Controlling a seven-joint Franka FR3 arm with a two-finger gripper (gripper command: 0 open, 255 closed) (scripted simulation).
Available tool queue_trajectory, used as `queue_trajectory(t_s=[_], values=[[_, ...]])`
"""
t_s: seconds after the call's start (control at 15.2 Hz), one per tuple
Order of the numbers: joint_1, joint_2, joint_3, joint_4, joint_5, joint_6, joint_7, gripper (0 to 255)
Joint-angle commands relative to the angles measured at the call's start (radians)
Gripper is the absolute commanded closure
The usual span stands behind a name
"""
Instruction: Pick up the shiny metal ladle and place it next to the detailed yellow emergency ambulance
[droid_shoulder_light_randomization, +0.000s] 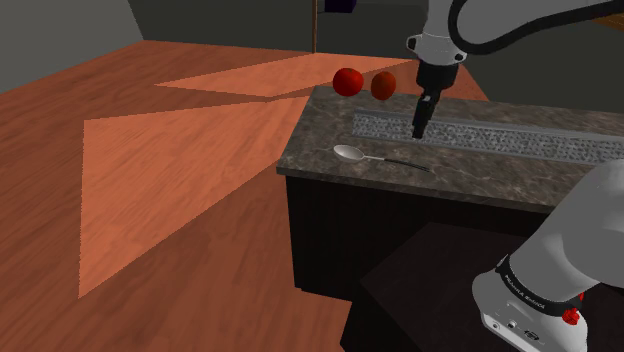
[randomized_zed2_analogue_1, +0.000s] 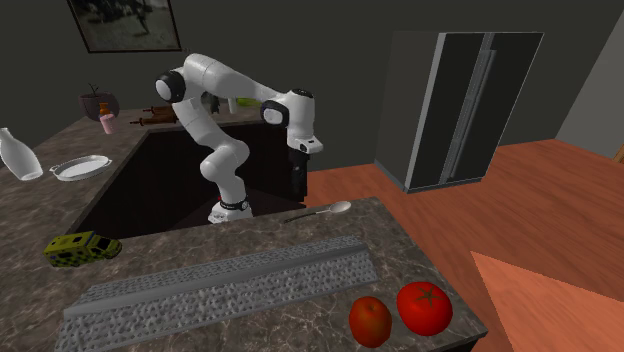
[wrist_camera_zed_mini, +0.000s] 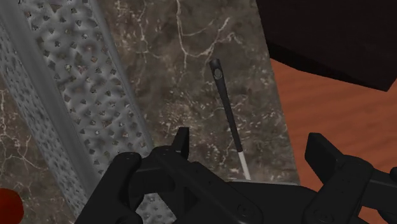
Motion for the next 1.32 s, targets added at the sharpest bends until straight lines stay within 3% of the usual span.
queue_trajectory(t_s=[0.0, 0.46, 0.99, 1.25], values=[[0.019, 0.036, -0.013, -0.032, -0.010, 0.097, -0.055, 0], [0.099, 0.237, -0.039, -0.075, -0.019, 0.427, -0.225, 0], [0.094, 0.328, -0.048, -0.111, -0.028, 0.555, -0.224, 0], [0.094, 0.328, -0.048, -0.111, -0.028, 0.555, -0.224, 0]])
